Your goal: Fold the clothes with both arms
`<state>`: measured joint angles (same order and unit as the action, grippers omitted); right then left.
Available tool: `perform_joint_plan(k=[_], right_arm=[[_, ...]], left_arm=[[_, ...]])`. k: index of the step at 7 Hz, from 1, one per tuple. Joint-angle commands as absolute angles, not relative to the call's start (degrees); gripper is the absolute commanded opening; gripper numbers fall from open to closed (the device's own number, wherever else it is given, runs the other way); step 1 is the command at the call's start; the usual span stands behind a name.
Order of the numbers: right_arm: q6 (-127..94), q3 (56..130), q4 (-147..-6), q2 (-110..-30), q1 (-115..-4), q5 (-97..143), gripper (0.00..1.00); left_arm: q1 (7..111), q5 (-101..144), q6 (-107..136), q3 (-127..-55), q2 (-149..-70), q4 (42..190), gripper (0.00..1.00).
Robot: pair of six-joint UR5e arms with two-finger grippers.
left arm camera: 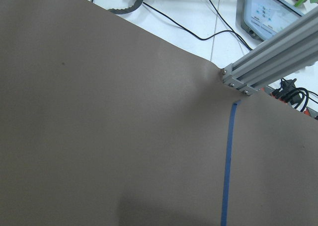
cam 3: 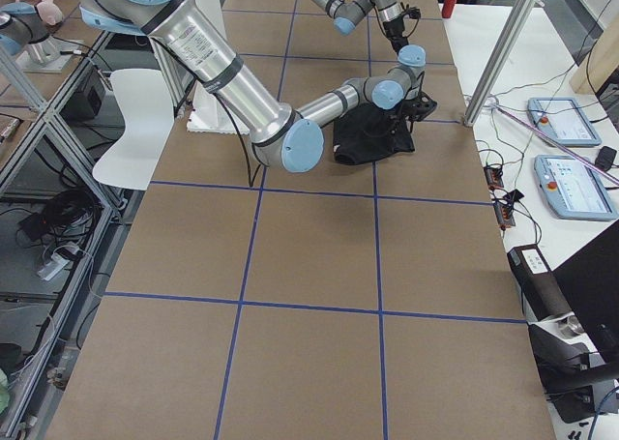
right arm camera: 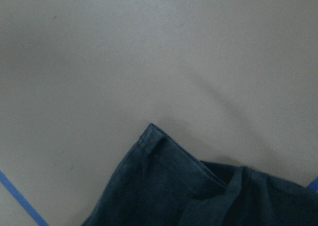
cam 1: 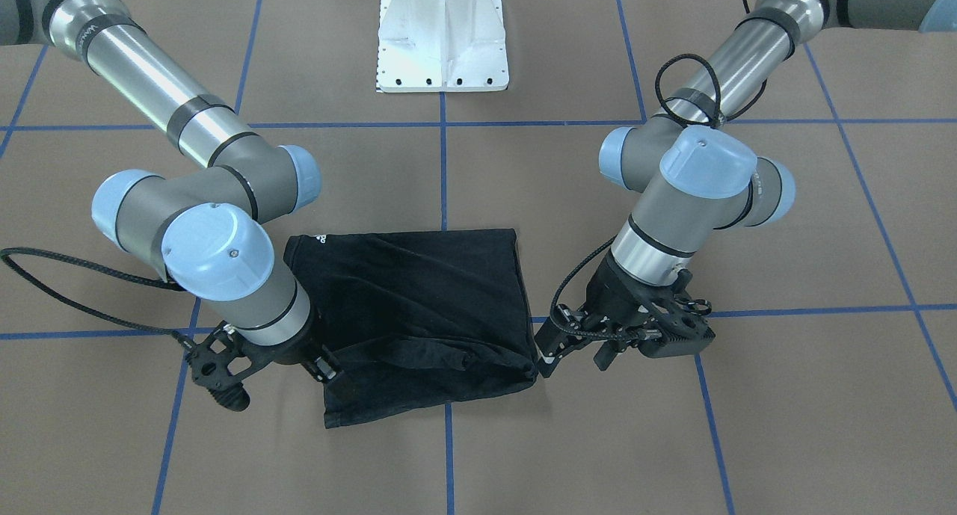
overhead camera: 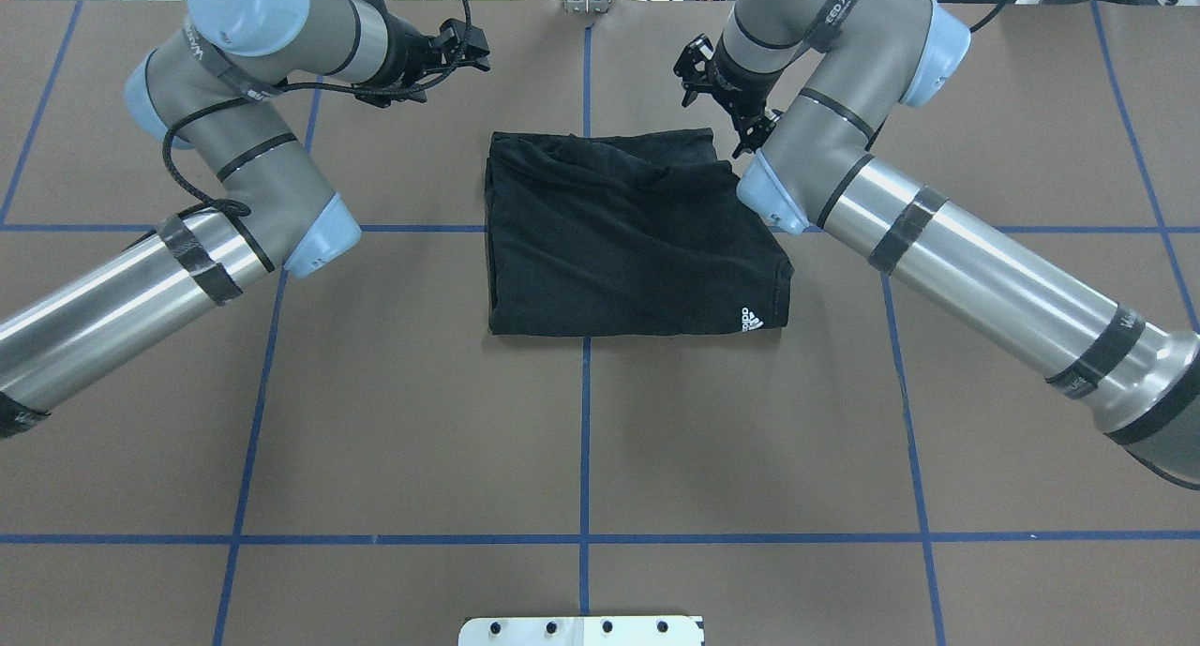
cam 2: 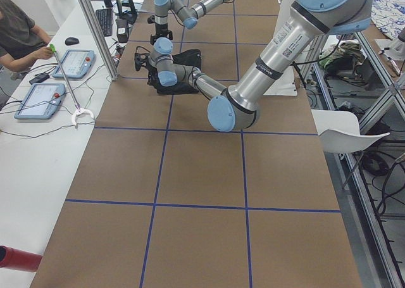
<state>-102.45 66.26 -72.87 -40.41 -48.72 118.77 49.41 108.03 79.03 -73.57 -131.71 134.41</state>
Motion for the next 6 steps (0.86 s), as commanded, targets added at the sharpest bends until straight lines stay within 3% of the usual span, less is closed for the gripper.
perform_joint_plan(k=[1, 2, 3, 4, 6], right_arm=[[-101.26, 71.25, -72.95, -42.26, -44.5, 117.6, 1.0], [-99.07, 71.02, -73.65, -40.88, -41.25, 114.99, 1.0], [-96.62, 70.41, -74.61, -39.83, -38.96, 111.48, 0.91], [-96.16, 70.23, -78.1, -37.9, -38.41, 111.01, 0.01], [-94.92, 66.83, -78.13, -34.39, -36.21, 108.55, 0.0]], left_arm=[[50.53, 108.28, 68.0, -84.67, -121.52, 133.86, 1.0], [50.71, 108.37, 66.55, -89.34, -118.07, 131.68, 1.0], [50.89, 108.37, 66.36, -92.26, -116.3, 129.31, 1.0], [50.89, 108.37, 66.1, -93.85, -114.45, 129.11, 1.0], [50.89, 108.46, 66.09, -94.48, -113.38, 129.11, 1.0]])
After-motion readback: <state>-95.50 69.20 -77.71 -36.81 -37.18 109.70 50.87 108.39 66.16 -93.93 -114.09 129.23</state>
